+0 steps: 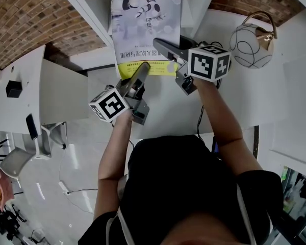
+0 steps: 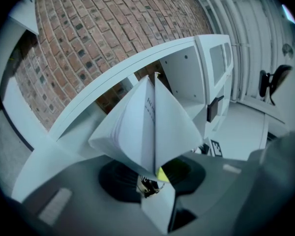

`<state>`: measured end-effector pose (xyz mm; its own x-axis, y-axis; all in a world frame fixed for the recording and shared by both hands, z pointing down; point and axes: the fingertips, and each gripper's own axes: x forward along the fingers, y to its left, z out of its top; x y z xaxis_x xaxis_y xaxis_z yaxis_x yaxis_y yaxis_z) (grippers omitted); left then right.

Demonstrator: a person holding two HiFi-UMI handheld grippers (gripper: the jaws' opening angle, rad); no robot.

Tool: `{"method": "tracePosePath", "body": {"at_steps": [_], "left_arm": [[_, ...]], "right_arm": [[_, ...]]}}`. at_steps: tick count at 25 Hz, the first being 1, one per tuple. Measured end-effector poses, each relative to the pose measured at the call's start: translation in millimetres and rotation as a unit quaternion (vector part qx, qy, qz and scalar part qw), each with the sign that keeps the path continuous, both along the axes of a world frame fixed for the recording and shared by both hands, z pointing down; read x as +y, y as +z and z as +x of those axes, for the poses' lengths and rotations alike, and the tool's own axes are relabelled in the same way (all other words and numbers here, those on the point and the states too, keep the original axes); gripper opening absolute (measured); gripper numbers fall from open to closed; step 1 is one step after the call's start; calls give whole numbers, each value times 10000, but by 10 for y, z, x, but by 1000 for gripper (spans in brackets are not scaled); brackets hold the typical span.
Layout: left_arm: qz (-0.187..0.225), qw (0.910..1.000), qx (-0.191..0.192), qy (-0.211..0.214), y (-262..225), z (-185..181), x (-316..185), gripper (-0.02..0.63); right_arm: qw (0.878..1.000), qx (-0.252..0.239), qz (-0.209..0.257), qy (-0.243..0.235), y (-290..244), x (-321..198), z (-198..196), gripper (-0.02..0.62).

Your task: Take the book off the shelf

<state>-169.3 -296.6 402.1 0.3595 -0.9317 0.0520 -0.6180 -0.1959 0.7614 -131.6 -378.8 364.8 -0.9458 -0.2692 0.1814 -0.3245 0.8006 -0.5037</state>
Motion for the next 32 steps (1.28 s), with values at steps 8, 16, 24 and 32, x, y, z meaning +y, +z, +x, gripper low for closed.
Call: {"method": "tracePosePath", "body": {"at_steps": [8, 16, 24, 32], "left_arm": [[20, 9994, -262, -207, 139, -27, -81, 137], [227, 9970, -648, -347, 170, -80, -85, 142], [723, 9882, -1270, -454, 102, -63, 75, 146], [1082, 9855, -1276, -290, 78, -59, 132, 146]], "right_arm": [[10000, 48, 31, -13, 80, -16, -9, 235], [9998, -205, -11, -47, 96, 2, -33, 203], [9974, -716, -52, 48, 43, 161, 41, 126], [9963, -791, 241, 219, -10, 242, 62, 110]]}}
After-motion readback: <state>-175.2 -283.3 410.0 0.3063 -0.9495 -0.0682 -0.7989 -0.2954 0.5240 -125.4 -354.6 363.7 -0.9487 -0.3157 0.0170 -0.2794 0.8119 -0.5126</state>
